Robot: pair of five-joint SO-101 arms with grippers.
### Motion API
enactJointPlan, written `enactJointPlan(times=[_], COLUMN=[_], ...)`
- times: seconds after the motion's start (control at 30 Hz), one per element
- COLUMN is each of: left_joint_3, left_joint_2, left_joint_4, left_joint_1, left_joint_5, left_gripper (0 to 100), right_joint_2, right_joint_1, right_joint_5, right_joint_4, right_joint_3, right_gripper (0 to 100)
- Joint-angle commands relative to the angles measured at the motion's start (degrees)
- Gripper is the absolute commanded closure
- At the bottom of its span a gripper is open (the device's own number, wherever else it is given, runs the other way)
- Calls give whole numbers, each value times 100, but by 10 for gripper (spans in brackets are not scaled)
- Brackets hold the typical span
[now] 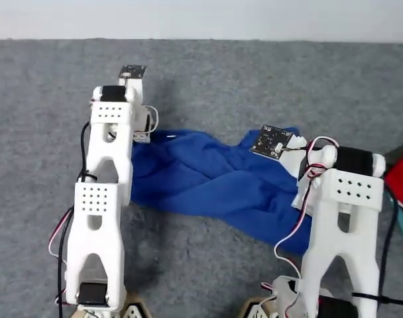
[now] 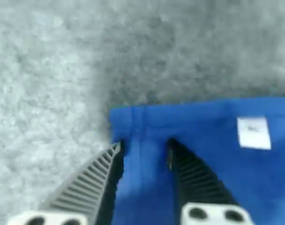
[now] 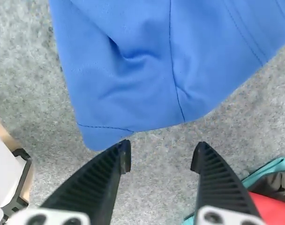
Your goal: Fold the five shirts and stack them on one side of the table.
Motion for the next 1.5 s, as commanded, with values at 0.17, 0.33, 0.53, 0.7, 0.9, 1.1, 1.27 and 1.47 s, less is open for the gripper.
enactJointPlan(times=[0.17, 0.33, 0.53, 0.7, 0.9, 1.1, 1.27, 1.47], left_joint_3=[-435, -945, -1455, -1851, -2615, -2686, -2492, -2308], left_joint_2=[114, 123, 123, 158, 123, 167, 158, 123], left_joint_4=[176, 158, 149, -62, -343, 26, 185, 185], left_joint_1=[26, 35, 53, 0, -149, -149, -141, -185], left_joint_5=[-598, -747, -870, -1292, -1284, -1301, -1275, -1275], left_gripper=[987, 987, 985, 984, 984, 984, 931, 884], right_joint_2=[-127, -163, -163, -171, -171, -171, -171, -171], right_joint_1=[-40, -31, 4, -22, -31, -40, -40, 4], right_joint_5=[-62, -62, -53, -62, -62, -62, -62, -70], right_joint_4=[13, 48, 198, 444, 453, 444, 453, 462], right_joint_3=[-35, -35, -26, -26, -26, -26, -26, -26], right_gripper=[783, 783, 783, 783, 783, 783, 783, 783])
